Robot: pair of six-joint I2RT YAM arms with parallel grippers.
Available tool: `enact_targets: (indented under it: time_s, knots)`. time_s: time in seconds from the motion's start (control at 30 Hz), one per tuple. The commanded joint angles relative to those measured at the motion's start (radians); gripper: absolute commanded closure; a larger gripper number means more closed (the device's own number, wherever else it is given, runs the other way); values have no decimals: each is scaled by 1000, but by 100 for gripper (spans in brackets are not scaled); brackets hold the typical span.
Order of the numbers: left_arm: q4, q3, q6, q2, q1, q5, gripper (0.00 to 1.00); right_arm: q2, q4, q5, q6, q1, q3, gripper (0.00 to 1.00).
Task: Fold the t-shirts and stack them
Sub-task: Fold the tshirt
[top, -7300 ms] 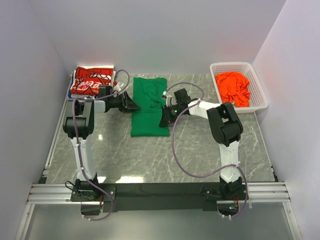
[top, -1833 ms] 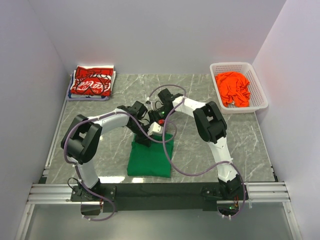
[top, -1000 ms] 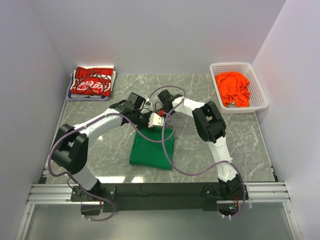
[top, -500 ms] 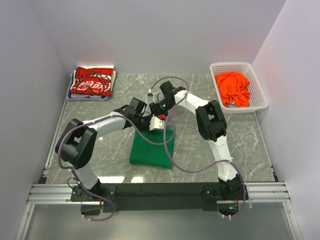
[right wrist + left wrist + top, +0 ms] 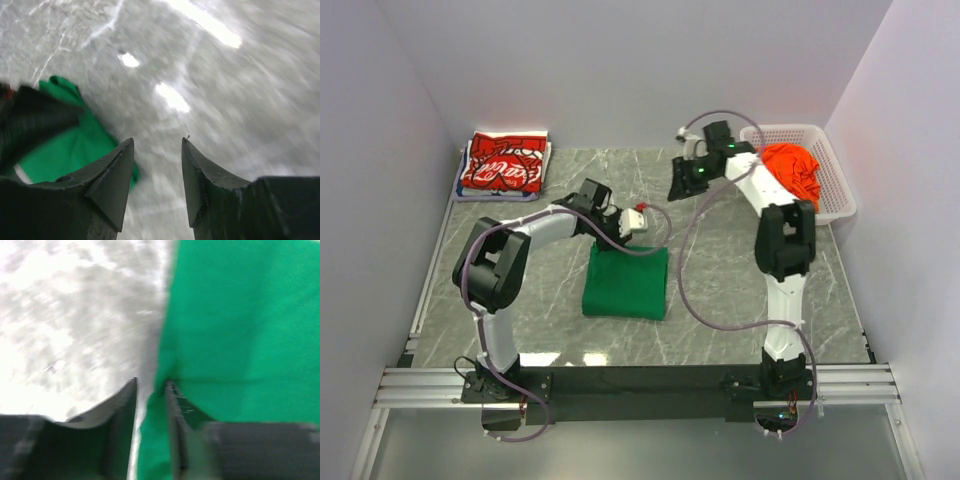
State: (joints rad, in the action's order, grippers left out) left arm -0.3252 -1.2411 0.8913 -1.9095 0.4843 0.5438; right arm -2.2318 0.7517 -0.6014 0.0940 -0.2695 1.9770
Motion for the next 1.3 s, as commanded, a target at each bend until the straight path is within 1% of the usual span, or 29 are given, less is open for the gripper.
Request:
enact_targets:
  time_s: [0.0, 0.07, 0.1, 0.17, 0.2, 0.27, 0.3, 0.33, 0.37, 0.4, 0.47, 0.5, 0.63, 0.73, 0.77, 0.87, 0.9, 1.03, 1.13, 1.2, 1.27]
  knots:
    - [-20, -101, -148, 35, -52, 31, 63, 203, 1, -27, -4, 39, -82, 52]
    - [-46, -132, -228, 61, -102, 56, 62, 259, -9, -55, -14, 47, -136, 56]
    - [-49, -150, -339, 91, -122, 65, 61, 288, -23, -96, -23, 49, -206, 57]
    - [-43, -143, -458, 157, -180, 128, 60, 378, -92, -156, -86, 46, -295, 60]
    - [-34, -111, -580, 182, -194, 155, 60, 426, -119, -217, -121, 44, -385, 61]
    - [1, -61, -693, 249, -216, 211, 61, 458, -213, -276, -212, 32, -472, 63]
    - [15, -11, -786, 266, -216, 228, 61, 477, -274, -300, -243, 26, -542, 64]
    - [35, 15, -833, 285, -217, 270, 61, 478, -300, -343, -294, 18, -573, 65]
    - [85, 41, -880, 308, -217, 292, 61, 477, -320, -354, -313, -5, -620, 65]
    - [116, 90, -994, 316, -216, 303, 61, 466, -348, -365, -326, -16, -638, 66]
    - [187, 130, -1077, 300, -213, 332, 60, 449, -364, -373, -332, -52, -676, 67]
    - [193, 150, -1121, 285, -208, 331, 61, 422, -368, -370, -323, -65, -684, 68]
    - [207, 164, -1187, 167, -208, 332, 65, 321, -370, -373, -323, -86, -685, 71]
    - [293, 222, -1259, 92, -222, 317, 66, 244, -354, -336, -313, -85, -661, 72]
    - [304, 233, -1269, 61, -230, 311, 66, 229, -348, -292, -312, -82, -647, 73]
    - [318, 246, -1276, 4, -269, 303, 68, 158, -330, -226, -327, -79, -598, 73]
    - [318, 227, -1269, -12, -282, 300, 68, 118, -307, -206, -329, -77, -580, 74]
    - [285, 148, -1224, -83, -337, 283, 68, 46, -279, -141, -343, -60, -479, 74]
    - [242, 66, -1181, -121, -363, 265, 68, -11, -253, -120, -329, -40, -364, 74]
    - [209, 8, -1148, -123, -375, 275, 68, -35, -232, -92, -297, -34, -268, 75]
    - [186, -17, -1120, -79, -386, 318, 67, -16, -210, -81, -269, -34, -190, 74]
